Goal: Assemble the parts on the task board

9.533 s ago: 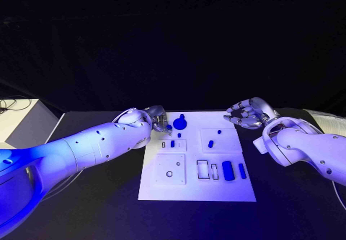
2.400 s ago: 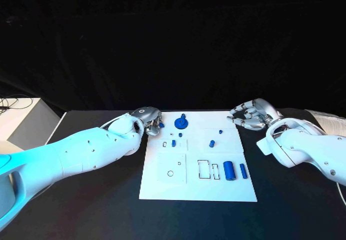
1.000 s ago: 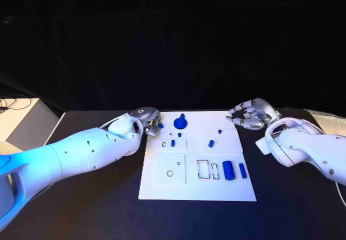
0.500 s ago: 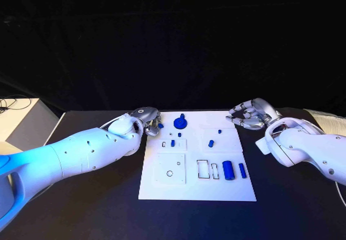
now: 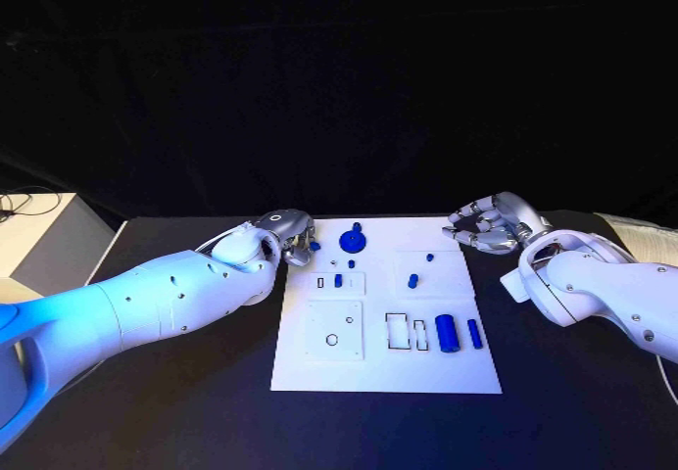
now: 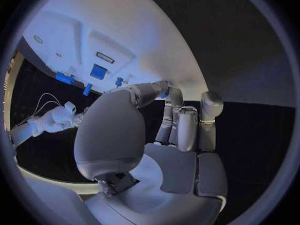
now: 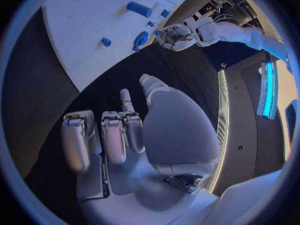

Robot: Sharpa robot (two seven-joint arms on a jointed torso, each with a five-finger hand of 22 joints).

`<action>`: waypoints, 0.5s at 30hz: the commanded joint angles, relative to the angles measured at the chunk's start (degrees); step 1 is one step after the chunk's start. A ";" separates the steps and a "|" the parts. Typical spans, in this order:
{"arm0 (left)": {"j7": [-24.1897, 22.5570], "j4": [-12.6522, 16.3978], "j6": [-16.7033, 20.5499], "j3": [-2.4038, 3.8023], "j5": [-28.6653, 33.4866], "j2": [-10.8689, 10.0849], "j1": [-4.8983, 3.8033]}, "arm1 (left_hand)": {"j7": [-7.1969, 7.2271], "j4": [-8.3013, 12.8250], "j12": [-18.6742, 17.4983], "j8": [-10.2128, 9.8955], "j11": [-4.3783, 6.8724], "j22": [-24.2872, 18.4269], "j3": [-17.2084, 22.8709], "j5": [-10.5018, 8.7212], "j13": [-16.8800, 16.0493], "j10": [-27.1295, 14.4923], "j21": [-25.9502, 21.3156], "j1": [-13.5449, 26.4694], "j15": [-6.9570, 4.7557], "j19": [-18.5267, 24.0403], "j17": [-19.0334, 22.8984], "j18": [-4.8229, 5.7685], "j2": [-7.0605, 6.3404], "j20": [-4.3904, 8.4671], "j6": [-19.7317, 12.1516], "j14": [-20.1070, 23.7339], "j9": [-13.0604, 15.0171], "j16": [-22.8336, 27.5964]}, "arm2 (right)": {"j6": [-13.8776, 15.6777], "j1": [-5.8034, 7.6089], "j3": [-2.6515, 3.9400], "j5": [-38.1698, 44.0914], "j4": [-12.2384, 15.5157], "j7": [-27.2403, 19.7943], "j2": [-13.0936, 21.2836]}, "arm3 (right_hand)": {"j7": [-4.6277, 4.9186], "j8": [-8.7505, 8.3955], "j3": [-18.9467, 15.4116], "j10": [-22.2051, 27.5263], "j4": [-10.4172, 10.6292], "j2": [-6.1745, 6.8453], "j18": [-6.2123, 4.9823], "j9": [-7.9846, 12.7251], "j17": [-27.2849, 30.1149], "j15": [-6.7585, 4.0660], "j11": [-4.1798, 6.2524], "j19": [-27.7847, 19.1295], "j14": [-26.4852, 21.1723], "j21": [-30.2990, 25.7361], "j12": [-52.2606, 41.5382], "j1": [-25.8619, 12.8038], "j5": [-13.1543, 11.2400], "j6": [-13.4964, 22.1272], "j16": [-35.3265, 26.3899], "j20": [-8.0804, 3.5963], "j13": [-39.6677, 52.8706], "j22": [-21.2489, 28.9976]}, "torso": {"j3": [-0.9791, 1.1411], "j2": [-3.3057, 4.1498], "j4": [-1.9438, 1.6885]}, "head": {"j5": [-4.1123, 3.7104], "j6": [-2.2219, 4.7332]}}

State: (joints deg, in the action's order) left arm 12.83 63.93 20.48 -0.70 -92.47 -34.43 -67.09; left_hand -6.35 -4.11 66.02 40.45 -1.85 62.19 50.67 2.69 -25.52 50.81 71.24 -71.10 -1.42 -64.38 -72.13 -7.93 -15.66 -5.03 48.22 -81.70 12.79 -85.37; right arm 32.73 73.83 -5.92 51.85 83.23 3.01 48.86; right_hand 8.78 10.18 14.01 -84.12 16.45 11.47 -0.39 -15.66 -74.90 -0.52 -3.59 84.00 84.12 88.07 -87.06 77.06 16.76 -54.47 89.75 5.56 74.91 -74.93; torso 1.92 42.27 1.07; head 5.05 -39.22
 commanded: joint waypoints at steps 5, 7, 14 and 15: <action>0.40 0.07 0.39 0.02 0.29 0.18 -0.01 | -0.05 -0.19 -0.25 -0.38 -0.23 -0.15 -0.77 0.27 -0.02 0.20 -0.28 0.04 0.31 0.22 0.03 0.39 -0.75 -0.13 -0.48 0.26 -0.08 0.28 | -0.49 -0.03 0.02 0.41 0.06 -0.45 0.02 | -0.04 0.21 0.37 -3.65 -0.08 -0.16 -0.15 -0.09 -13.60 0.27 -0.34 5.04 5.51 -0.21 0.29 -0.60 0.31 0.26 -0.36 0.10 12.92 -13.75 | -0.02 0.00 0.00 | -0.02 0.00; 0.43 0.06 0.34 0.02 0.32 0.20 -0.01 | -0.06 -0.22 -0.24 -0.41 -0.24 -0.20 -0.89 0.27 -0.02 0.19 -0.33 0.06 0.32 0.26 0.12 0.38 -0.74 -0.15 -0.51 0.30 -0.12 0.30 | -0.50 -0.03 0.02 0.41 0.07 -0.45 0.02 | -0.04 0.21 0.37 -3.65 -0.08 -0.16 -0.15 -0.09 -13.60 0.27 -0.34 5.04 5.51 -0.21 0.29 -0.60 0.31 0.26 -0.36 0.10 12.92 -13.75 | -0.02 0.00 0.01 | -0.03 -0.01; 0.71 0.00 0.18 0.02 0.39 0.22 -0.01 | -0.14 -0.30 -0.33 -0.63 -0.32 -0.87 -1.37 0.28 0.00 -0.06 -0.87 0.02 0.39 0.81 0.77 0.23 -0.71 -0.21 -0.77 0.66 -0.33 0.53 | -0.50 -0.03 0.02 0.41 0.12 -0.44 0.04 | -0.04 0.21 0.37 -3.65 -0.08 -0.16 -0.15 -0.09 -13.60 0.27 -0.34 5.04 5.51 -0.21 0.29 -0.60 0.31 0.26 -0.36 0.10 12.92 -13.75 | -0.01 0.02 -0.02 | -0.06 -0.01; 0.76 0.00 0.17 0.02 0.39 0.23 -0.01 | -0.17 -0.33 -0.35 -0.68 -0.35 -0.91 -1.48 0.28 0.00 -0.10 -0.92 0.04 0.42 0.84 0.76 0.22 -0.72 -0.23 -0.83 0.67 -0.38 0.53 | -0.50 -0.03 0.02 0.41 0.12 -0.43 0.05 | -0.04 0.21 0.37 -3.65 -0.08 -0.16 -0.15 -0.09 -13.60 0.27 -0.34 5.04 5.51 -0.21 0.29 -0.60 0.31 0.26 -0.36 0.10 12.92 -13.75 | -0.01 0.03 -0.03 | -0.06 -0.03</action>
State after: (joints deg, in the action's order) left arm 13.25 63.87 20.49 -0.70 -92.37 -34.34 -67.09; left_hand -6.53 -4.52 66.03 39.94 -1.85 61.31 49.44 2.69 -25.52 50.81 70.57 -70.86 -0.99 -63.87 -71.39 -7.93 -15.87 -5.11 47.63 -81.27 12.46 -85.14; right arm 32.73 73.83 -5.92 51.85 83.27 3.01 48.88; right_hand 8.78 10.18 14.01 -84.12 16.45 11.47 -0.39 -15.66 -74.90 -0.52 -3.59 84.00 84.12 88.08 -87.06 77.06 16.76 -54.47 89.75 5.56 74.90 -74.92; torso 1.88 42.28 1.05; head 5.00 -39.23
